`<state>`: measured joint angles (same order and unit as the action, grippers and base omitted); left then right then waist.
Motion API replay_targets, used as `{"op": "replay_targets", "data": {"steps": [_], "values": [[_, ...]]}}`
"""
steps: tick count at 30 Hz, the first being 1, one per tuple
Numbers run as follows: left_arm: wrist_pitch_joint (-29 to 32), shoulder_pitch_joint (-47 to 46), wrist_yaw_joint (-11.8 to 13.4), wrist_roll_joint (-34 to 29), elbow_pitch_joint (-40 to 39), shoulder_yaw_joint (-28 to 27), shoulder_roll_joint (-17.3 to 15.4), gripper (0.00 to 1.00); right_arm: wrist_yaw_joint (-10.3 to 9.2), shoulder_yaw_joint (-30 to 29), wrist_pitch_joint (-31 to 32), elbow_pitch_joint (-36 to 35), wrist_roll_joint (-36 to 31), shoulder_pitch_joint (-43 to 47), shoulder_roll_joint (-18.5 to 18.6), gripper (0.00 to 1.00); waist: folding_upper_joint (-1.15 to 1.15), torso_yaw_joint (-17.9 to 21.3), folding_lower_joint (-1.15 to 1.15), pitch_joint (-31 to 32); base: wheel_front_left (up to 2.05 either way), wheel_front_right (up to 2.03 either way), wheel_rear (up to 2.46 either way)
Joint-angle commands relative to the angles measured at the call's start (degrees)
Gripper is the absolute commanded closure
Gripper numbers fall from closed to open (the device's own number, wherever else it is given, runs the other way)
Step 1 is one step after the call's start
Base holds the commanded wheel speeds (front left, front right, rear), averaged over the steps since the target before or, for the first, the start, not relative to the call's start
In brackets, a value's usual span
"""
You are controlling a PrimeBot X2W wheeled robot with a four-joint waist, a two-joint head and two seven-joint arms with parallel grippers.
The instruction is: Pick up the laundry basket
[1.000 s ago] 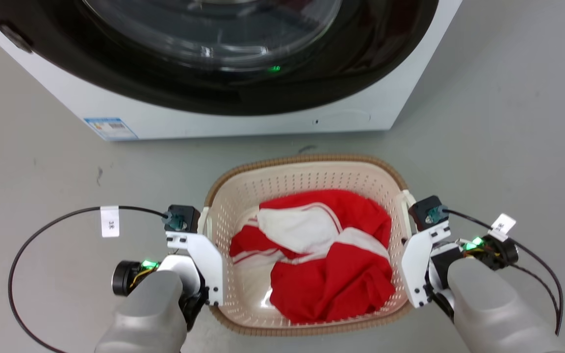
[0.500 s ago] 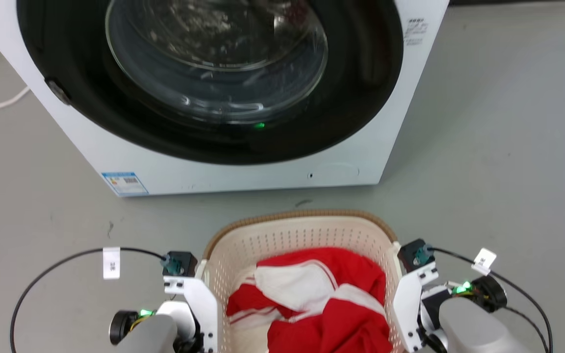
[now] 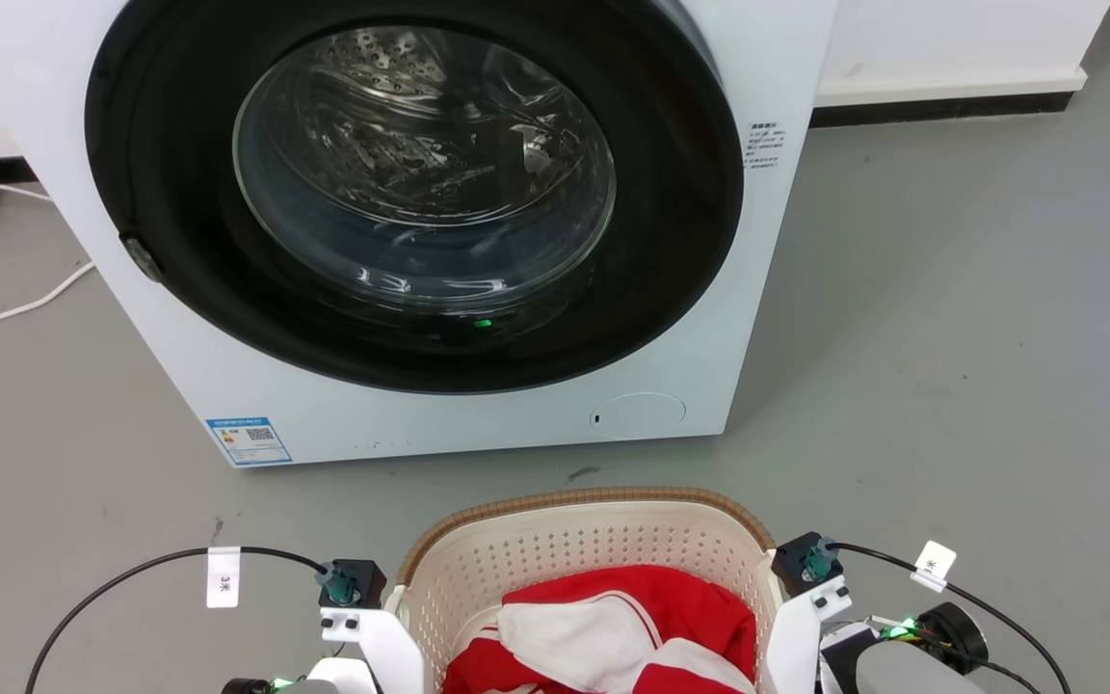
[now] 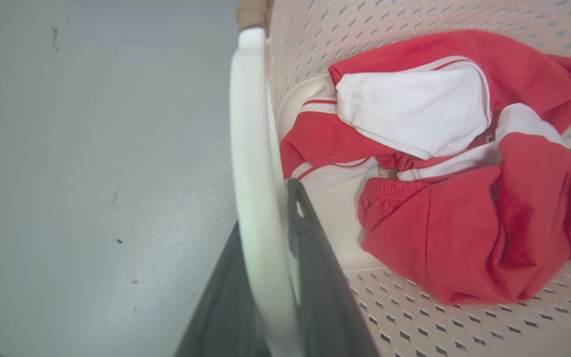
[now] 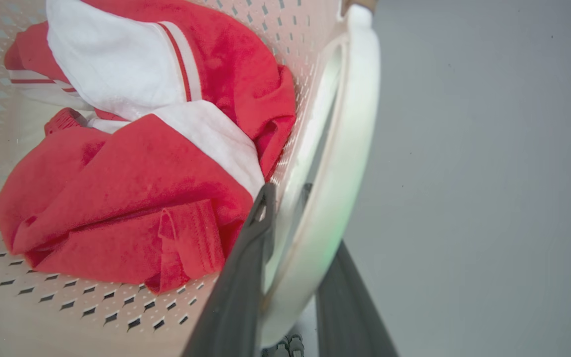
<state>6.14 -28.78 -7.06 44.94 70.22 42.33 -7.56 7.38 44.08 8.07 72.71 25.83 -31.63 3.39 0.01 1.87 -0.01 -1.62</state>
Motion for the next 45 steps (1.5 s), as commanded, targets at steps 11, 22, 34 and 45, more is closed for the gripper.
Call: {"op": "replay_targets", "data": {"steps": [11, 22, 34, 45], "values": [[0.12, 0.61, -0.7, 2.54, -0.18, 2.68, 0.21, 1.0, 0.19, 4.54, 0.34, -0.56, 4.4, 0.69, 0.63, 1.0, -0.01, 0.08, 0.01, 1.24, 0.0, 0.0, 0.0], [-0.29, 0.3, -0.7, 4.51, 0.13, 4.51, -0.22, 1.0, 0.19, 7.72, 0.17, -0.4, 7.67, 0.11, 0.98, 1.0, -0.01, 0.26, 0.01, 1.4, 0.0, 0.0, 0.0], [-0.51, -0.16, -0.7, 6.18, 0.3, 6.32, -0.36, 1.0, 0.19, 10.31, 0.03, -0.11, 10.36, -0.47, 0.99, 1.0, -0.01, 0.3, 0.01, 1.21, 0.0, 0.0, 0.0], [-0.76, -0.46, -0.7, 7.96, 0.42, 7.93, -0.6, 1.0, 0.19, 12.53, -0.3, 0.16, 12.61, -0.99, 1.1, 1.0, -0.01, 0.32, 0.01, 1.2, 0.0, 0.0, 0.0]]}}
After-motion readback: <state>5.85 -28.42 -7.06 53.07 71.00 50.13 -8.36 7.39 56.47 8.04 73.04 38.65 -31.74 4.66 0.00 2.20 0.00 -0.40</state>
